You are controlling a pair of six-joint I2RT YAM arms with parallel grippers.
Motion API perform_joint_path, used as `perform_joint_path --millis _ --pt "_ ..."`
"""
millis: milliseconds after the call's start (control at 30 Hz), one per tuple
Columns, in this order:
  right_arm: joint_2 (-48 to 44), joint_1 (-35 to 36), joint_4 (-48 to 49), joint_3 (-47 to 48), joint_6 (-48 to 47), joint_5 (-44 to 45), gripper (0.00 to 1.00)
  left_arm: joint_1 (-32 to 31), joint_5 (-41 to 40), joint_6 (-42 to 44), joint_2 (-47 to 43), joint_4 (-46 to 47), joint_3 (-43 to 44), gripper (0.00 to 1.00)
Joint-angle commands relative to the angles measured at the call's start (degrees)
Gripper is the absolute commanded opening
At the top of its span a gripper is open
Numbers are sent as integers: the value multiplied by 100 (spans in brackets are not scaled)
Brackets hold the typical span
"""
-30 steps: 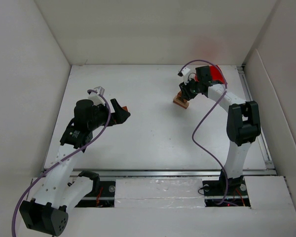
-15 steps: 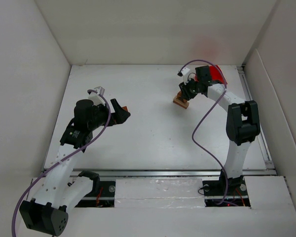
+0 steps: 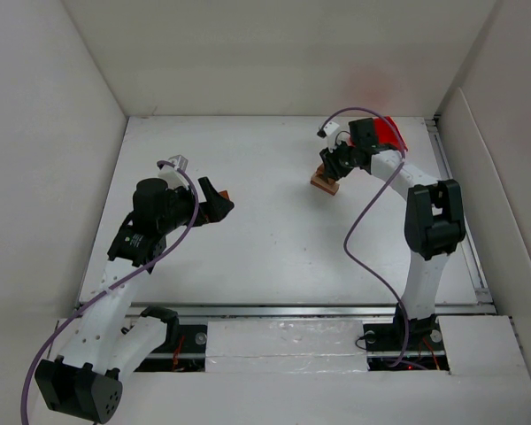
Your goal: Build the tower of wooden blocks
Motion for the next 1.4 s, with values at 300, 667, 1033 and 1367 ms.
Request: perform_joint_path --millis 300,667,1033,1367 --pt "2 89 -89 300 8 48 33 0 98 102 -15 109 -73 99" --pt "-51 89 -159 300 -9 110 28 0 150 111 12 118 -73 99" --pt "-60 36 -195 318 -27 171 28 0 186 111 21 127 -64 99" --pt "-42 36 -265 353 -36 198 32 0 194 119 47 127 -73 99"
